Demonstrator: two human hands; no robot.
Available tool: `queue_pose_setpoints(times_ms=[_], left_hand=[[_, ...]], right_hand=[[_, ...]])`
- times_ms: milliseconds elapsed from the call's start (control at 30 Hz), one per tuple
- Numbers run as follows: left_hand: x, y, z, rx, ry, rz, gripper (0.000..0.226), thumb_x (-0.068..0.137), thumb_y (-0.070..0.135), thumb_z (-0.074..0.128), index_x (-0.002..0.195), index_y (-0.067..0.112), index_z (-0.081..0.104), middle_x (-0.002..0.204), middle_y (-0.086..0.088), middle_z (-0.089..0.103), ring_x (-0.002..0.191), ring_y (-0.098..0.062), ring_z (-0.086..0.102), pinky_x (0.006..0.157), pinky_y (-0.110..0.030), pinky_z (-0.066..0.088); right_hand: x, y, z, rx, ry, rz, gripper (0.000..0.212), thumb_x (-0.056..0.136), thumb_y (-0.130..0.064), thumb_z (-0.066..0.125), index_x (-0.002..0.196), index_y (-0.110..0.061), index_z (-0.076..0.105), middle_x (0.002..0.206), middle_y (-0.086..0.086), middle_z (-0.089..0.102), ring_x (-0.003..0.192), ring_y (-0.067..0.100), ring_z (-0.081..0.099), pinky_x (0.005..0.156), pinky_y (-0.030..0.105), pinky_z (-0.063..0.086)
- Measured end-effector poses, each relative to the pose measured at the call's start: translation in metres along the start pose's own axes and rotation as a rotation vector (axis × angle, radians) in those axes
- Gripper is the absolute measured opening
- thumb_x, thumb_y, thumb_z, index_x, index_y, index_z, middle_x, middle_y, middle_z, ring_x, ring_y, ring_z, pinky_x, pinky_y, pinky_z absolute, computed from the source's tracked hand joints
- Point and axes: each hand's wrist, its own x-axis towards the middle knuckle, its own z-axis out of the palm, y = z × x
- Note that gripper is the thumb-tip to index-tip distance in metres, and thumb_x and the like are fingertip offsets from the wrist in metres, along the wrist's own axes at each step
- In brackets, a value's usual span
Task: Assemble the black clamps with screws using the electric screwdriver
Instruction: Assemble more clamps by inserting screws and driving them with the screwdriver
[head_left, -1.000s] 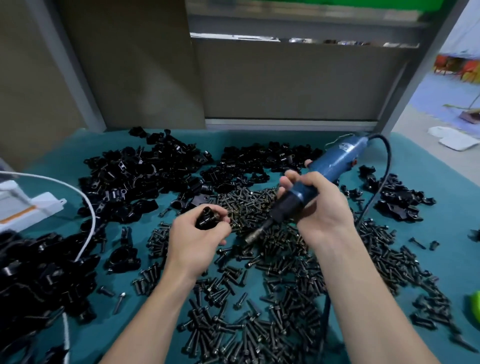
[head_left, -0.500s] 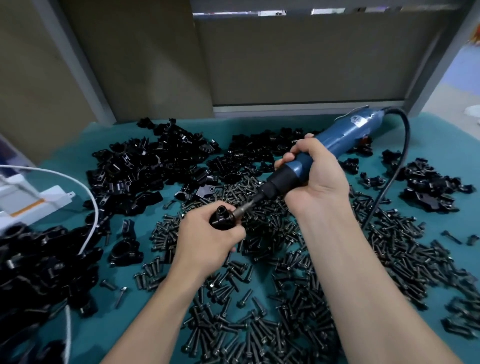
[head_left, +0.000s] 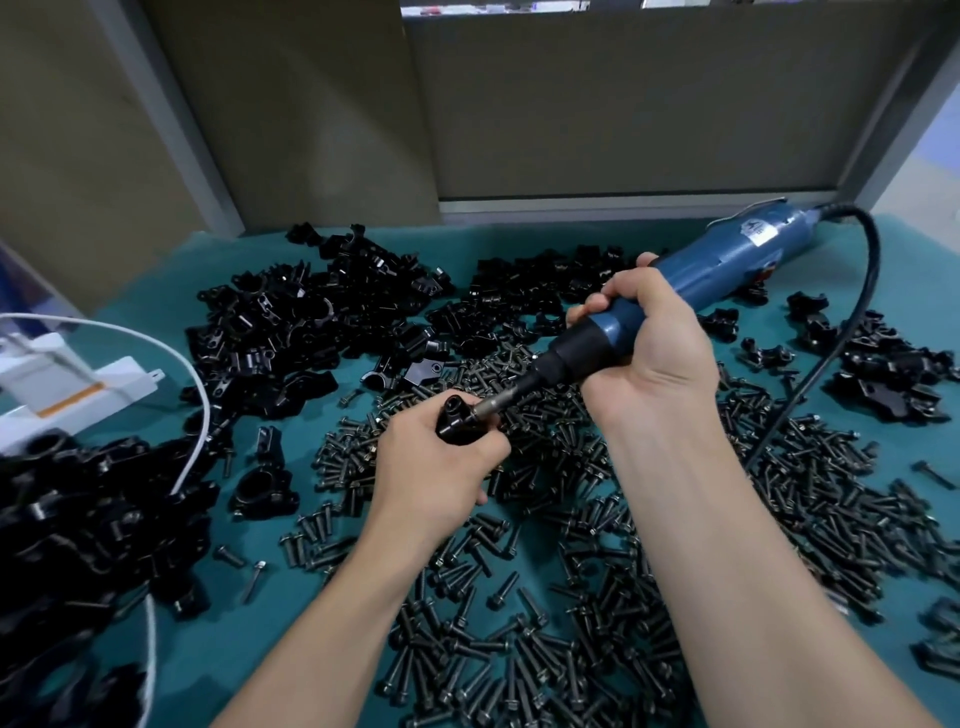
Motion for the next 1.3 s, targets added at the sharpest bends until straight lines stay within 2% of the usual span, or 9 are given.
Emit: queue_pose_setpoints(times_ms=[133, 467, 700, 1300], left_hand=[[0.002, -0.004, 0.002, -0.043, 0.023, -0.068, 0.02, 0.074, 0.014, 0.079, 0.079, 0.033, 0.075, 0.052, 0.009, 0.057, 0.042, -0.016, 0.045, 0.043, -0.031, 0.036], [0.004, -0.005, 0.002, -0.042, 0.066, -0.126, 0.032, 0.076, 0.008, 0.08, 0.078, 0.04, 0.077, 0.049, 0.009, 0.058, 0.039, -0.012, 0.045, 0.043, -0.029, 0.039], [0.004, -0.004, 0.001, -0.056, 0.071, -0.17, 0.032, 0.076, 0.007, 0.081, 0.077, 0.039, 0.078, 0.051, 0.008, 0.06, 0.044, -0.014, 0.046, 0.051, -0.035, 0.042], [0.001, 0.004, 0.0, -0.013, 0.062, -0.199, 0.035, 0.079, 0.008, 0.082, 0.075, 0.041, 0.075, 0.05, 0.01, 0.061, 0.037, -0.012, 0.048, 0.04, -0.023, 0.039]], right_hand=[[0.0, 0.005, -0.001, -0.004, -0.036, -0.018, 0.036, 0.085, 0.018, 0.053, 0.095, -0.017, 0.058, 0.069, 0.004, 0.056, 0.05, 0.016, 0.05, 0.058, 0.03, 0.051], [0.003, 0.011, -0.008, 0.002, -0.117, 0.01, 0.037, 0.086, 0.019, 0.051, 0.095, -0.017, 0.057, 0.068, 0.005, 0.055, 0.053, 0.018, 0.051, 0.058, 0.03, 0.052], [0.003, 0.015, -0.01, 0.001, -0.144, -0.015, 0.038, 0.085, 0.019, 0.052, 0.097, -0.017, 0.056, 0.068, 0.005, 0.056, 0.052, 0.017, 0.052, 0.059, 0.031, 0.052], [0.004, 0.017, -0.014, 0.012, -0.126, 0.015, 0.036, 0.088, 0.018, 0.051, 0.101, -0.016, 0.054, 0.073, 0.005, 0.053, 0.054, 0.017, 0.05, 0.059, 0.031, 0.051]])
